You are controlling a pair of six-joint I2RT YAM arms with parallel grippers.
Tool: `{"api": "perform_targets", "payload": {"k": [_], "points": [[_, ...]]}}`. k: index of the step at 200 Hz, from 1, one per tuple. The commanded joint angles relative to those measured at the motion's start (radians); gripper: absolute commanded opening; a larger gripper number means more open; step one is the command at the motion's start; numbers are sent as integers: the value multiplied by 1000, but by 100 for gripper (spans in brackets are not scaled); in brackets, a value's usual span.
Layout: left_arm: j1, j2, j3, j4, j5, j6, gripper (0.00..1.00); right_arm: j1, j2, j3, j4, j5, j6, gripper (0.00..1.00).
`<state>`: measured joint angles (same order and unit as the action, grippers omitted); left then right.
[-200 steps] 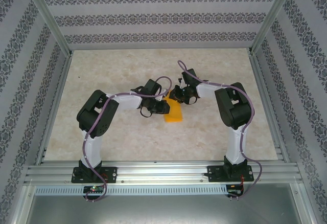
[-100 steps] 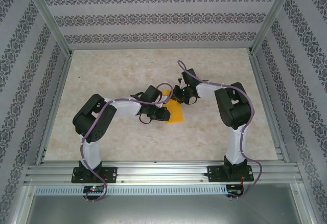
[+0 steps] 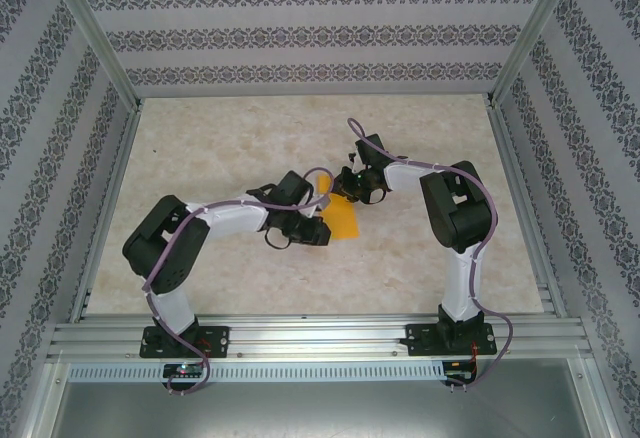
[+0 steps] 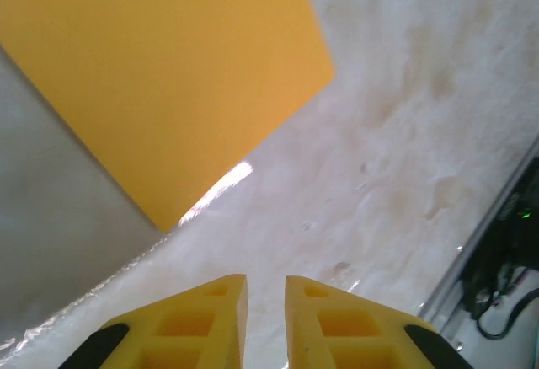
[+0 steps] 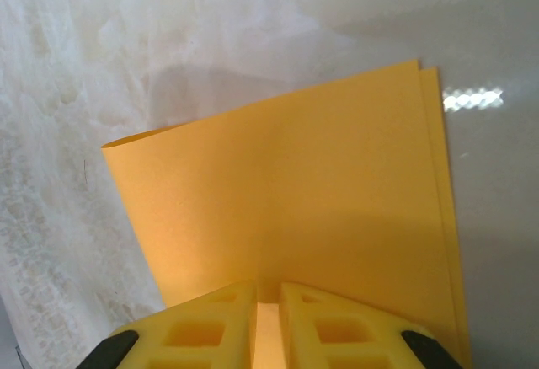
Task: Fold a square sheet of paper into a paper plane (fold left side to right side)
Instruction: First fold the square sheet of paper in half at the center of the table, then hold the square sheet of paper at the center of the table.
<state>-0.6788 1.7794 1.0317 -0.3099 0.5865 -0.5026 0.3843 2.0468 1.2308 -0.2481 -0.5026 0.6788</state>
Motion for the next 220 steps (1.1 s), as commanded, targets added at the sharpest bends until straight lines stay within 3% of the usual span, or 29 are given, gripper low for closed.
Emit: {"api": "perform_targets", "payload": {"k": [1, 60, 151, 198, 220], "points": [[37, 0, 85, -12, 48, -17, 21, -3, 53, 2, -38, 84, -26, 18], [43, 197, 211, 29, 38, -43, 21, 1, 38, -2, -37, 81, -25, 17], [42, 275, 106, 91, -28, -81, 20, -10, -32, 20, -20, 47, -33, 20], [42, 273, 86, 104, -35, -91, 20, -77, -198, 11, -111, 51, -114, 37], [41, 275, 94, 97, -37, -89, 20, -95, -290, -63, -150, 57, -141, 37]]}}
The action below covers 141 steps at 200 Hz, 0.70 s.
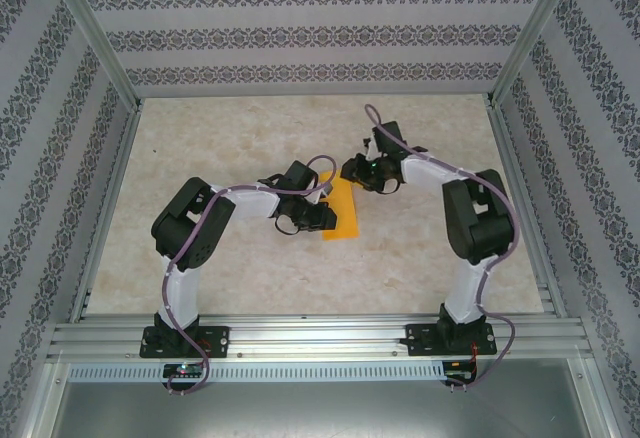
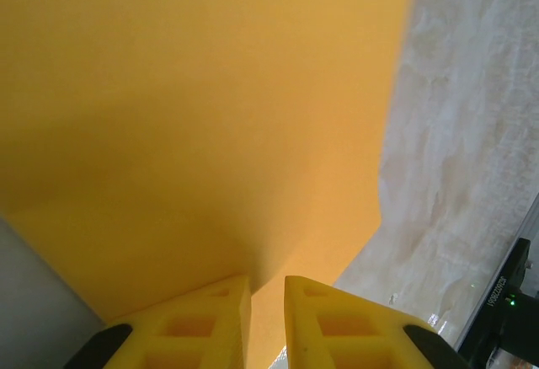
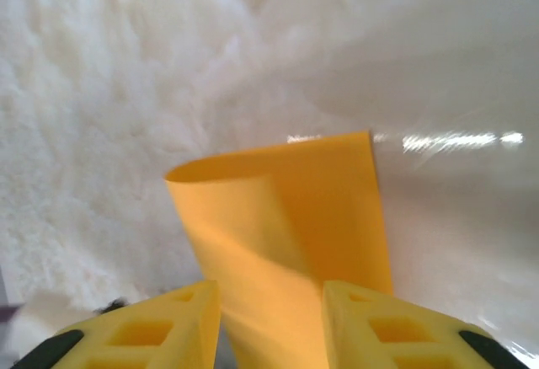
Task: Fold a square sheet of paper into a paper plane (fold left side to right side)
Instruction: Hold the square sheet of paper at the center of the table.
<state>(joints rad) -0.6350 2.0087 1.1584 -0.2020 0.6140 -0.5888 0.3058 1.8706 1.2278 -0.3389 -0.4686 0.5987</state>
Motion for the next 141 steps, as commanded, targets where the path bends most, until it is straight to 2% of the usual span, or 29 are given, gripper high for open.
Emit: {"api": "perform_targets", "payload": {"k": [1, 33, 59, 87, 109, 141], "points": [[-3, 45, -31, -11, -64, -3, 20, -16, -119, -65, -59, 23, -62, 37], [-6, 42, -19, -22, -68, -3, 20, 15, -231, -259, -26, -31, -16, 22], [-6, 43, -4, -40, -76, 0, 20, 81, -271, -367, 15, -23, 29, 19], [-8, 42, 7, -65, -88, 9, 20, 124, -266, -391, 26, 4, 42, 18], [-8, 42, 11, -67, -89, 8, 20, 140, -212, -374, 39, -5, 46, 17], [-8, 24, 13, -65, -89, -3, 20, 147, -146, -344, -12, 45, 22, 16]]}}
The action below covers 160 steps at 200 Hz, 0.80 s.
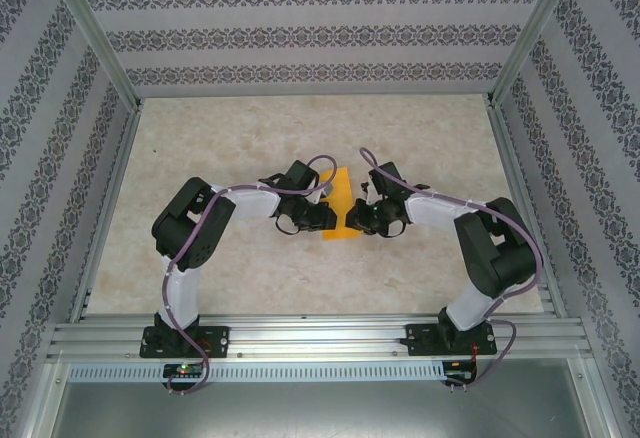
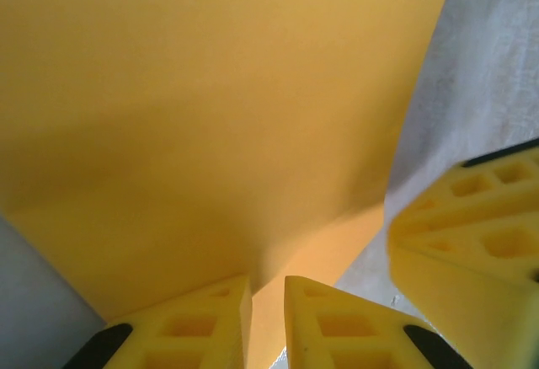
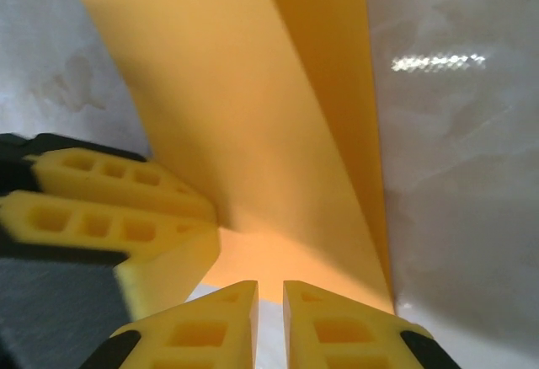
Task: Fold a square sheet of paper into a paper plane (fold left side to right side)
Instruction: Hold the square sheet of paper at the center of the table, then first fold the square sheet of paper in half at the center of the table.
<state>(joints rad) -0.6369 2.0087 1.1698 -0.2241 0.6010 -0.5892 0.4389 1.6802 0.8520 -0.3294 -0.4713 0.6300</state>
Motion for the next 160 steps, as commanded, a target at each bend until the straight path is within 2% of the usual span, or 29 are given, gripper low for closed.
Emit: {"api": "perform_targets", "payload": {"k": [1, 36, 73, 125, 160], "points": [[-6, 23, 2, -43, -76, -3, 20, 14, 46, 32, -23, 49, -11, 16], [-5, 4, 43, -60, -72, -14, 21, 11, 77, 26, -75, 101, -36, 16], [4, 6, 114, -80, -76, -23, 26, 8, 88, 18, -95, 124, -50, 16], [20, 78, 202, -98, -75, -21, 25, 9, 90, 12, -94, 128, -52, 16], [22, 94, 194, -108, -96, -14, 24, 8, 92, 8, -94, 129, -54, 16]]}}
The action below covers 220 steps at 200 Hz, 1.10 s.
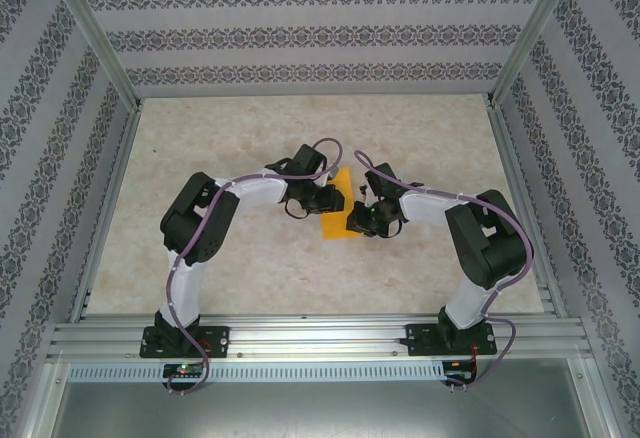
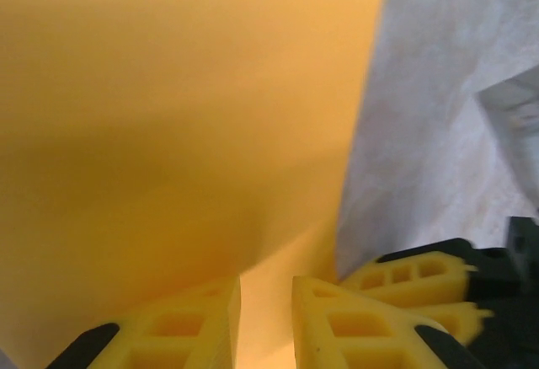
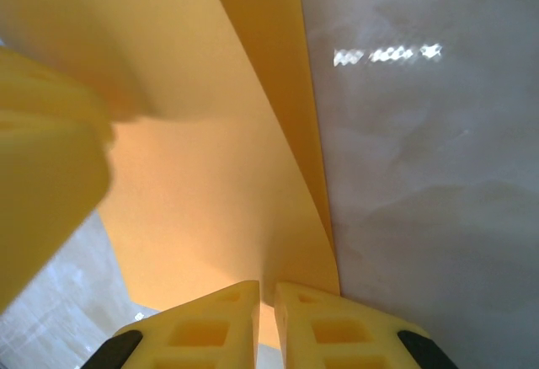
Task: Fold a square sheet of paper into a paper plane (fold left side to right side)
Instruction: First fold the square sheet of paper in half at the center of the table.
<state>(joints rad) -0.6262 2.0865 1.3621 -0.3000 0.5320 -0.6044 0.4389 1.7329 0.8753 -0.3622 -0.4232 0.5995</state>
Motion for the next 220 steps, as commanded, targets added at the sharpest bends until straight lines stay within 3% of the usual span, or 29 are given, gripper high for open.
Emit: {"api": "perform_targets", "payload": {"k": [1, 129, 220], "points": [[12, 17, 2, -33, -27, 1, 24, 8, 39, -15, -61, 81, -23, 16], [119, 67, 14, -31, -84, 39, 26, 9, 41, -16, -115, 124, -43, 16], [197, 235, 335, -140, -70, 66, 29, 10, 37, -24, -120, 131, -42, 16]]}}
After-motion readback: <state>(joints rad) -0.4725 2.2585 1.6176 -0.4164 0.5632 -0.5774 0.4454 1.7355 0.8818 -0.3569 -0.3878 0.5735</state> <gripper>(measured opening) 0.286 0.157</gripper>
